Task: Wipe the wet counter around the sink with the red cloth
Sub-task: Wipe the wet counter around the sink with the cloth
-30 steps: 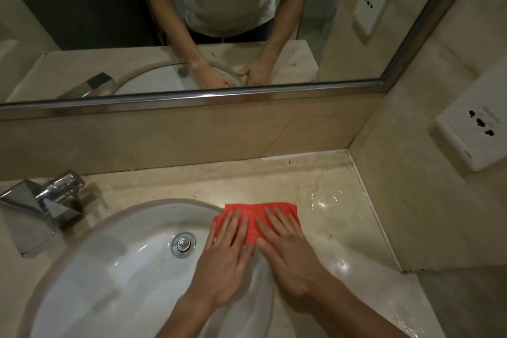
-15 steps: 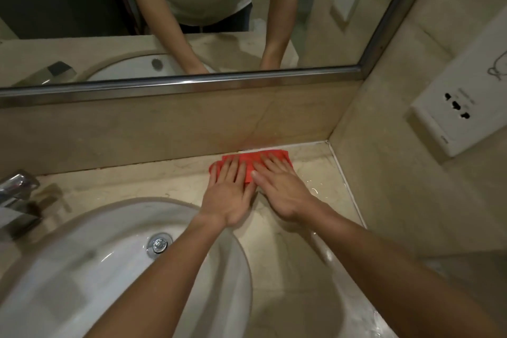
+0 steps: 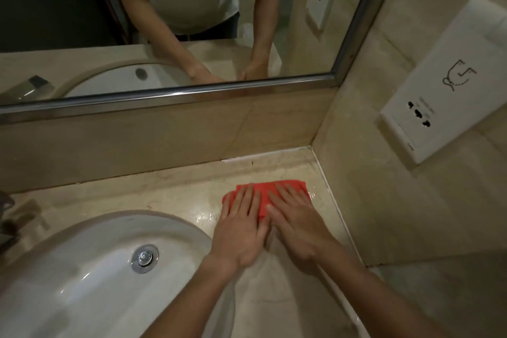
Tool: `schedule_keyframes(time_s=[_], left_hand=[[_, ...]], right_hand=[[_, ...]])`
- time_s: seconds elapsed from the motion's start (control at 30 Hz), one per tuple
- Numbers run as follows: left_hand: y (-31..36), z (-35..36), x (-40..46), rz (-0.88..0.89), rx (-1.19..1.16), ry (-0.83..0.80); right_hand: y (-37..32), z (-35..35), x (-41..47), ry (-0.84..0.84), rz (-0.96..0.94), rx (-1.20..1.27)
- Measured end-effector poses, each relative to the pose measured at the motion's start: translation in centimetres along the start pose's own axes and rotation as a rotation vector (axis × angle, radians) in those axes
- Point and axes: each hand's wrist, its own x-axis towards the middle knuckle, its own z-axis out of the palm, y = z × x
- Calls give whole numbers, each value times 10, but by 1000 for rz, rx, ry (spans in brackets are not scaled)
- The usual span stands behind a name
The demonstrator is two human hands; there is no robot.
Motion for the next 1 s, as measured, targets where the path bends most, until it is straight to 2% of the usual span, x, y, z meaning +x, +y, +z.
schedule_keyframes(time_s=[0.17, 0.3, 0.43, 0.53, 0.63, 0.73, 0.8, 0.93, 1.0], left_hand=[[-5, -18, 76, 24, 104, -100], [0, -16, 84, 29, 67, -67], [11, -6, 48, 86, 41, -44], [29, 8, 3, 139, -13, -31], [39, 22, -26, 147, -36, -26], [35, 18, -7, 125, -28, 6], [31, 10, 20, 104, -7, -19], [18, -1, 80, 87, 100, -78], [14, -7, 98, 95, 113, -112]], right_hand=[[22, -11, 65, 73, 13, -161], [25, -19, 82, 116, 75, -111], [30, 0, 35, 158, 39, -61], [22, 8, -32, 160, 122, 77], [18, 13, -68, 159, 125, 46], [23, 6, -44, 130, 122, 47], [27, -3, -13, 144, 122, 52], [38, -11, 47, 195, 77, -111], [39, -16, 66, 176, 139, -93]])
